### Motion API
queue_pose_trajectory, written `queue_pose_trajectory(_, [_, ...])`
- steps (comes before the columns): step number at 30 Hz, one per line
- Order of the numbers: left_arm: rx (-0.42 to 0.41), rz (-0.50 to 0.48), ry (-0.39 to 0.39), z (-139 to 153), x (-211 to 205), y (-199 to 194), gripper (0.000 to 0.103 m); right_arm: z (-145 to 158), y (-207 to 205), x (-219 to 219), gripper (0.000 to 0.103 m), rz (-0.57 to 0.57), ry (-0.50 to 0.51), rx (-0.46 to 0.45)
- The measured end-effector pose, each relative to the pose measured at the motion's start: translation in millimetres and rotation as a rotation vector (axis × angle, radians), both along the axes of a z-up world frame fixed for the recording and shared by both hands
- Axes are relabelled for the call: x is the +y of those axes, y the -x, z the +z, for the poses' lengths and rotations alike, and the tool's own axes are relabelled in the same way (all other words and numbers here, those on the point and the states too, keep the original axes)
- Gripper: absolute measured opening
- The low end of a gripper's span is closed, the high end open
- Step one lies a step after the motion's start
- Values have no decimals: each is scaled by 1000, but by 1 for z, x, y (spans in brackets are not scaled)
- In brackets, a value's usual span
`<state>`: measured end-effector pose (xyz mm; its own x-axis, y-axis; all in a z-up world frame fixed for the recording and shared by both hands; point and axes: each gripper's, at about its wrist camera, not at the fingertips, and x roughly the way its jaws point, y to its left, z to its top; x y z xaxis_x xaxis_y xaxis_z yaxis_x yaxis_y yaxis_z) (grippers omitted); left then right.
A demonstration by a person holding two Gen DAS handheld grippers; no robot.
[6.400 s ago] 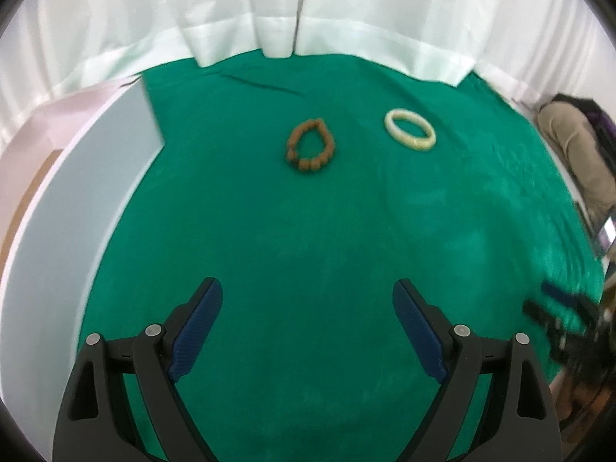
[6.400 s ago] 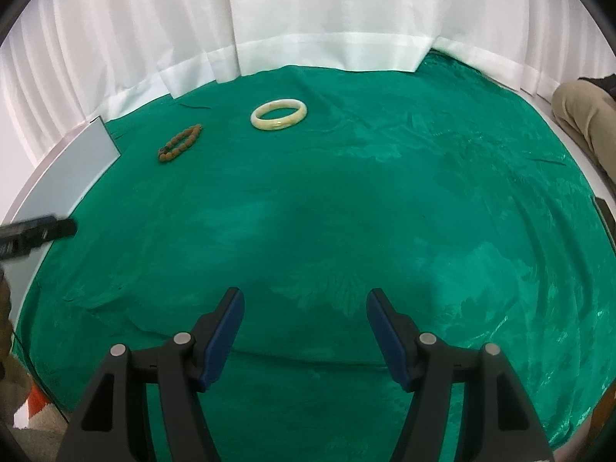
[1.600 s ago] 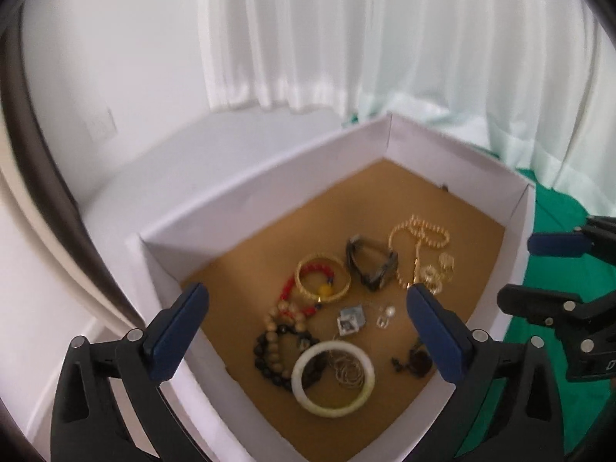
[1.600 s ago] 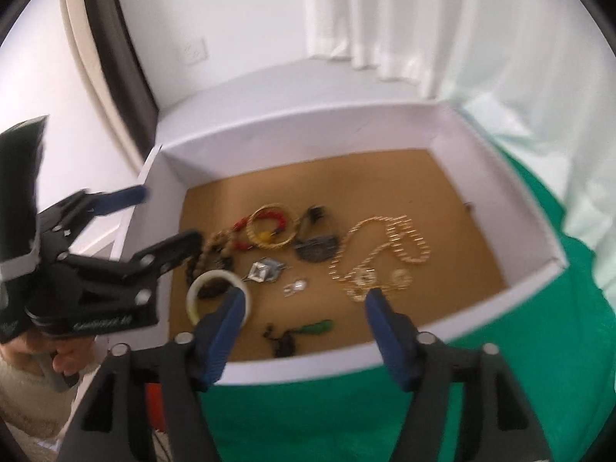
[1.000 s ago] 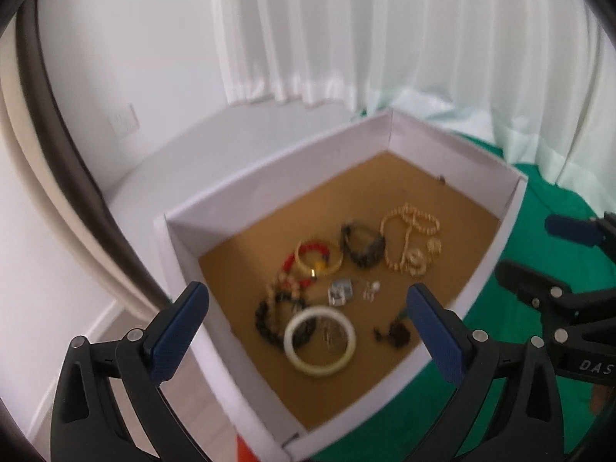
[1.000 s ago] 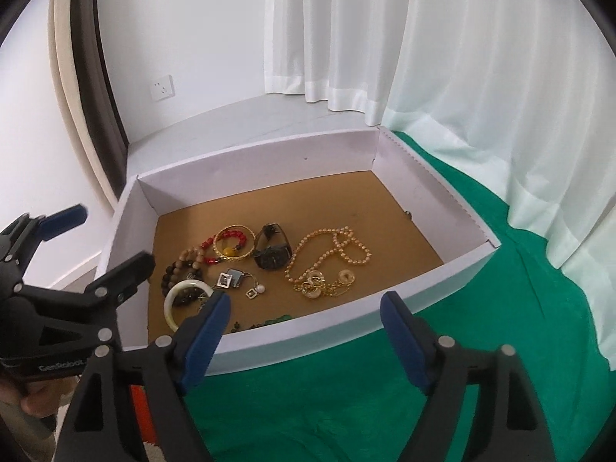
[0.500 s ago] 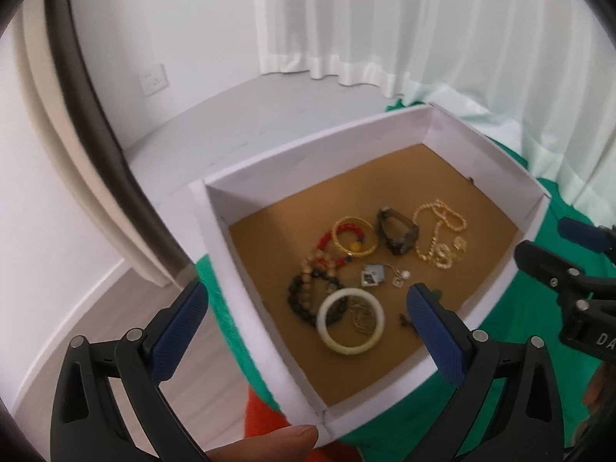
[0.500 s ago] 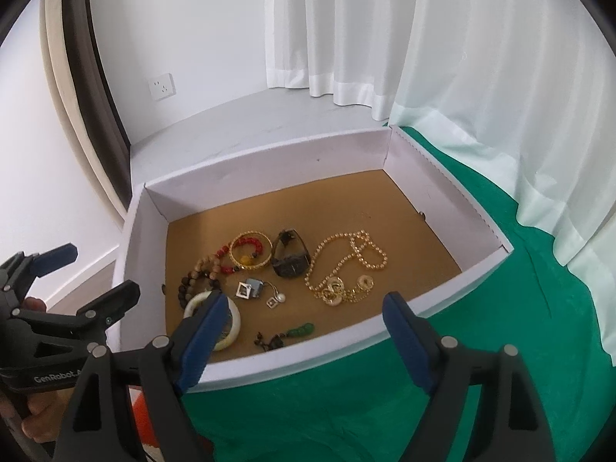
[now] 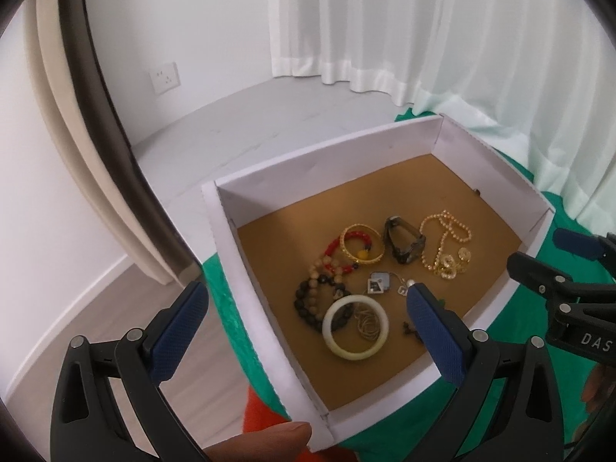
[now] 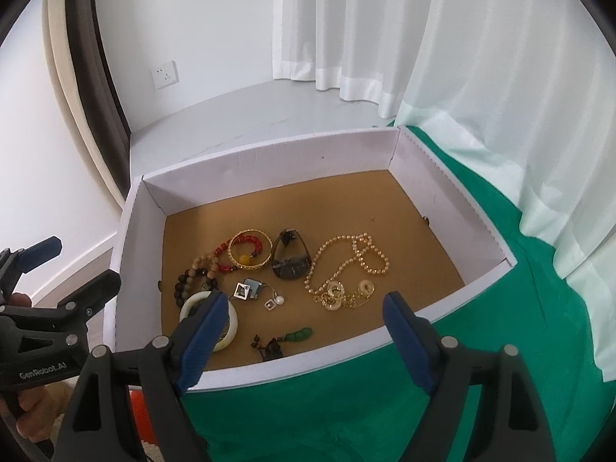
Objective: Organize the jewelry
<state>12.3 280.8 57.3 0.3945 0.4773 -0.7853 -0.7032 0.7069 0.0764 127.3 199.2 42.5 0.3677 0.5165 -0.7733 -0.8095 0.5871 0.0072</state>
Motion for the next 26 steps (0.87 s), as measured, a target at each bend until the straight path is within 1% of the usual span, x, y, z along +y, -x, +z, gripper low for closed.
queue_pose_trajectory(16, [-1,8,-5,5,-3,-2,102,14,12,-3,84,7,19,-53])
queue_pose_trajectory(22, [-10,8,0,4,-3,-2,102,9,9,-3,84,-8,33,-59])
queue_pose_trajectory(26, [-16,-2,-18,4,-7,-3,102,5,5,-4,84,-12,32,-44])
